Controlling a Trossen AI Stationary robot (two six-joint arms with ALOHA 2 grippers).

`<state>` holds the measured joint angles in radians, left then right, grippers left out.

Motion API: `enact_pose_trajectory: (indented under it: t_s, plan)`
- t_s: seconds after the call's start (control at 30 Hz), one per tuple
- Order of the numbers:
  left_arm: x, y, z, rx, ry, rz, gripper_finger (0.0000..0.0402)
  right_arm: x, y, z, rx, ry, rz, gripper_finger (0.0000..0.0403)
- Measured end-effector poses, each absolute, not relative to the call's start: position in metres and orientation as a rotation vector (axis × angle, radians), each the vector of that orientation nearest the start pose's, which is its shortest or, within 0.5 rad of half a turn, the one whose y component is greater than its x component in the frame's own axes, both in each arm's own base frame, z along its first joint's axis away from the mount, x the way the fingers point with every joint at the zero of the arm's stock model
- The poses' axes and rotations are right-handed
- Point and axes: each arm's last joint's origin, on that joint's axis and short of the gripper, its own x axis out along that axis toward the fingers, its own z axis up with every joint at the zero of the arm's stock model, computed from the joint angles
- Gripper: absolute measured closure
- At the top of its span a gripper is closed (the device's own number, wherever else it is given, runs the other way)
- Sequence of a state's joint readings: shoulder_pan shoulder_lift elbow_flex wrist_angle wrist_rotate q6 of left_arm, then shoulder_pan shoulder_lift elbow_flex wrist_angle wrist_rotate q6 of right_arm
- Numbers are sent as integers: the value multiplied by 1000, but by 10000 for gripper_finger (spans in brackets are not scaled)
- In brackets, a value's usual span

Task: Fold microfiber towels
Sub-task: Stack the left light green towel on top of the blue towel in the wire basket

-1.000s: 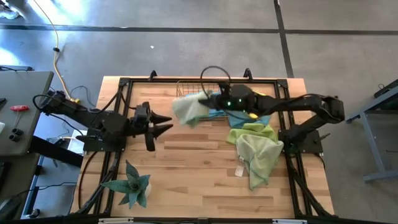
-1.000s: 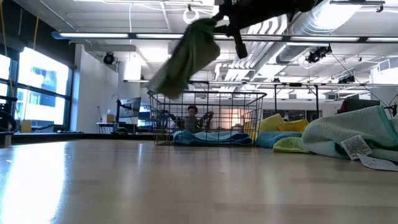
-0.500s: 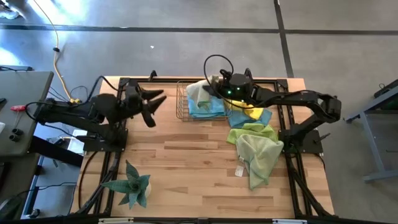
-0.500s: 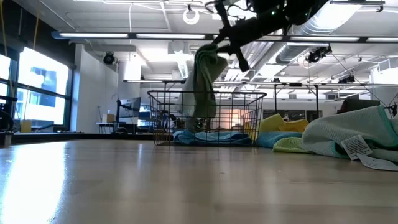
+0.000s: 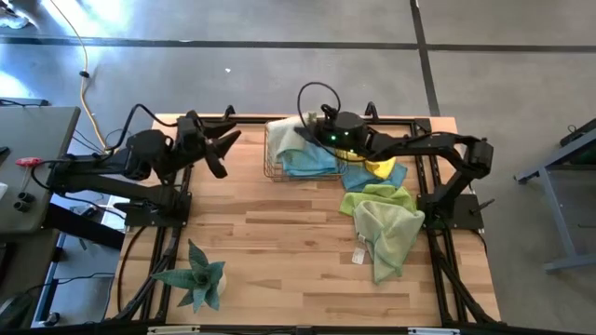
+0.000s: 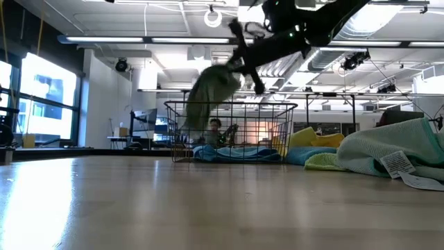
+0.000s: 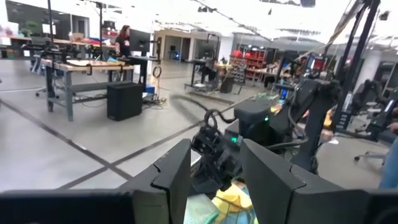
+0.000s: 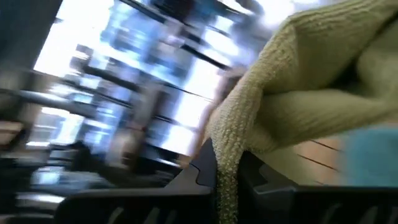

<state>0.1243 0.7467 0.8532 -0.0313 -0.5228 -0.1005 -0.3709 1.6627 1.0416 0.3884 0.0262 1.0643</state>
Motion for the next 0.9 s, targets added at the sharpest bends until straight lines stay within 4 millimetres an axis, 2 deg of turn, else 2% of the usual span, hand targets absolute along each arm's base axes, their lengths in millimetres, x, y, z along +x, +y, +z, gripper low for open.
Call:
enact_pose_trajectory:
  t_s: [0.13, 0.3, 0.57, 0.73, 0.9]
  plan:
    - [153, 35, 371, -104, -60, 654, 271, 336, -137, 224, 1098, 228, -677, 403]
    - [153, 35, 370, -107, -46, 656, 271, 330, -138, 216, 1080, 334, -717, 403]
    - [153, 35, 369, -100, -44, 661, 271, 327, -136, 212, 1085, 410, -700, 403]
    - [153, 35, 369, -100, -44, 663, 271, 332, -136, 218, 1085, 375, -598, 403]
    - [153, 35, 369, -100, -45, 663, 271, 334, -140, 228, 1060, 397, -582, 403]
